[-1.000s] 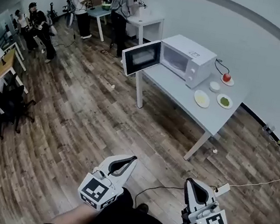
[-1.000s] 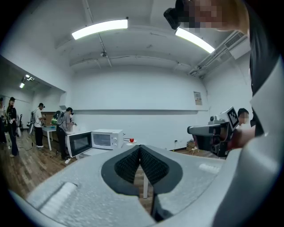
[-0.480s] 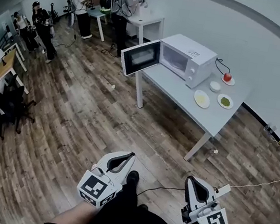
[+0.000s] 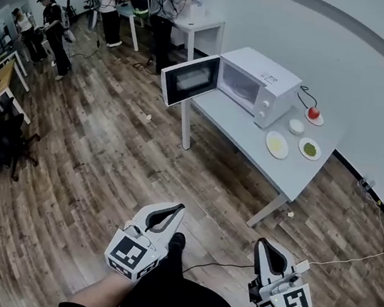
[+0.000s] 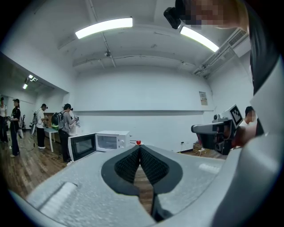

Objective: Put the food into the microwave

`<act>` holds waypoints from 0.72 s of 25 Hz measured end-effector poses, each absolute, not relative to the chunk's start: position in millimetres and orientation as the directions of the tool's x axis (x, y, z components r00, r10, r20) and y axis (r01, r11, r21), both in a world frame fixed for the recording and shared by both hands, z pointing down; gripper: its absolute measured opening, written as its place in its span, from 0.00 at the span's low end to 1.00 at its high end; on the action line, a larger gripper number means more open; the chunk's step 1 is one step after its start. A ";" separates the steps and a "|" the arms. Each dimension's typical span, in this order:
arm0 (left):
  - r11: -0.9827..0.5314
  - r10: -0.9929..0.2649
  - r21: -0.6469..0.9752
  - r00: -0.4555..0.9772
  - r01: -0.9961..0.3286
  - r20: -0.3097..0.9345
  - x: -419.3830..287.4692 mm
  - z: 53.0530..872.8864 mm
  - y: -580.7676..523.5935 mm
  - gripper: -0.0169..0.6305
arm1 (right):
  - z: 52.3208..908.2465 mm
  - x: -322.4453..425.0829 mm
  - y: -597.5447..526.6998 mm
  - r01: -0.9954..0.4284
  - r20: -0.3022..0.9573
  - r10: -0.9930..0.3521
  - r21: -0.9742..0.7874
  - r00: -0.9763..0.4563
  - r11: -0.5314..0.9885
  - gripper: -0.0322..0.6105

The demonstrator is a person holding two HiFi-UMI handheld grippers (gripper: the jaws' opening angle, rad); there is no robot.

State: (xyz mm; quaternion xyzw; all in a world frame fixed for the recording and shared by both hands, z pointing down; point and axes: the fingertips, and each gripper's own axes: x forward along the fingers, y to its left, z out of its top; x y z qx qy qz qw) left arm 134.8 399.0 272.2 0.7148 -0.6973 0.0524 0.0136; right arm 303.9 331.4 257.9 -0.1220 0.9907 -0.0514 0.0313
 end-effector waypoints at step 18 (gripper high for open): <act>-0.093 -0.992 -0.046 0.088 -0.995 0.089 -54.4 263.0 279.3 0.04 | 245.0 106.0 216.1 -0.307 0.020 -0.306 -0.072 -0.952 0.949 0.07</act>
